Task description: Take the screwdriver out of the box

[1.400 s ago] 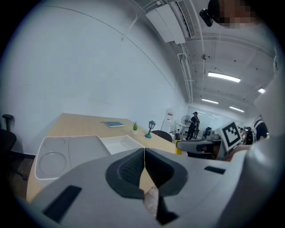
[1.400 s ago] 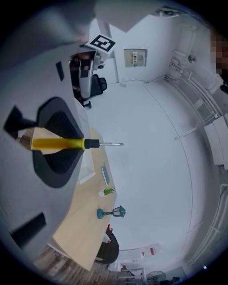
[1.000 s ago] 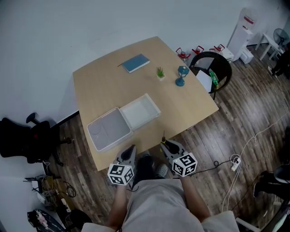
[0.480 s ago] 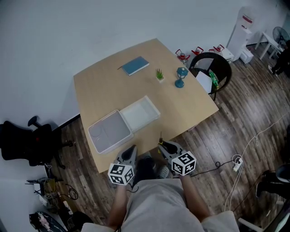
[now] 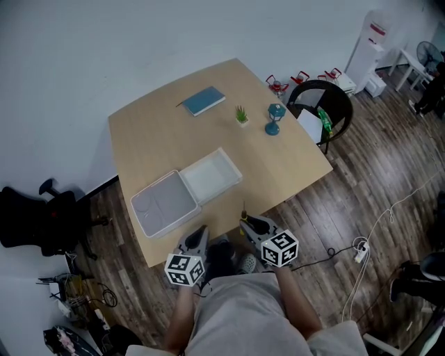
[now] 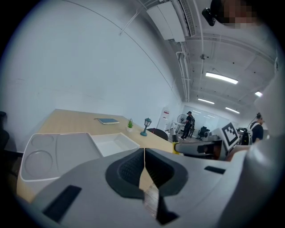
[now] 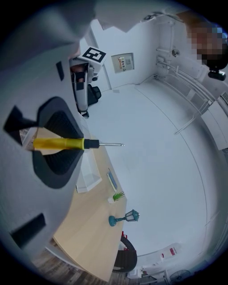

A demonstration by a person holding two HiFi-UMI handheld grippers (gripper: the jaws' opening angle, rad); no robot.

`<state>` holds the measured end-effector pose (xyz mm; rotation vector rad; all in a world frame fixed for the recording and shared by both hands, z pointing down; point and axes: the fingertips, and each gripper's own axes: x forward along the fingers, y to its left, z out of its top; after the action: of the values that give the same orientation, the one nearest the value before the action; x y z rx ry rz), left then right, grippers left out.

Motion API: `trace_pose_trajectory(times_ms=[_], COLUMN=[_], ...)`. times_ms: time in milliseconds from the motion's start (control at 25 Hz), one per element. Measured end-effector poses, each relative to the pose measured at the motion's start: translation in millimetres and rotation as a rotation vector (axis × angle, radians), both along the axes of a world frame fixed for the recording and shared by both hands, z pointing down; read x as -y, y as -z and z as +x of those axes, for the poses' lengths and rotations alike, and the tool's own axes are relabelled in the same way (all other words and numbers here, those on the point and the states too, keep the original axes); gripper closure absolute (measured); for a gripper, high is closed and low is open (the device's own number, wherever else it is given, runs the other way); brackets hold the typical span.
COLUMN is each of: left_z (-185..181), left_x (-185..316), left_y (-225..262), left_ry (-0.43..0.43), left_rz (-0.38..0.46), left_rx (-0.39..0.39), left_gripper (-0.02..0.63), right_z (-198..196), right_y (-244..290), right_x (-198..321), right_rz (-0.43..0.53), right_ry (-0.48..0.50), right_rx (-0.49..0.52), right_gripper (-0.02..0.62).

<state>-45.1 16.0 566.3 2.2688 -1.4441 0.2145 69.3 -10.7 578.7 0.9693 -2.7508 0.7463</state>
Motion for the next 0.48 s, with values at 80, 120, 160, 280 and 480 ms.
trace_pose_trajectory(times_ms=[80, 120, 160, 280, 480], left_z=[-1.4, -1.6, -1.2, 2.7, 10.3], left_x=[2.0, 3.3, 4.5, 7.6, 9.3], left_y=[-1.2, -1.4, -1.4, -2.7, -3.0], left_ry=[0.004, 0.004, 0.002, -0.006, -0.025], left_rz=[-0.005, -0.006, -0.007, -0.009, -0.01], left_rx=[0.0, 0.0, 0.0, -0.003, 0.002], left_gripper=[0.6, 0.6, 0.6, 0.6, 0.6], right_z=[-0.3, -0.6, -0.5, 1.7, 11.2], right_y=[-1.1, -0.9, -0.3, 1.5, 2.3], right_x=[0.2, 0.7, 1.1, 3.4, 4.8], right_rz=[0.001, 0.005, 0.01, 0.021, 0.029], right_ry=[0.002, 0.003, 0.003, 0.001, -0.031], right_rx=[-0.003, -0.002, -0.001, -0.005, -0.012], right_gripper=[0.515, 0.515, 0.517, 0.517, 0.518])
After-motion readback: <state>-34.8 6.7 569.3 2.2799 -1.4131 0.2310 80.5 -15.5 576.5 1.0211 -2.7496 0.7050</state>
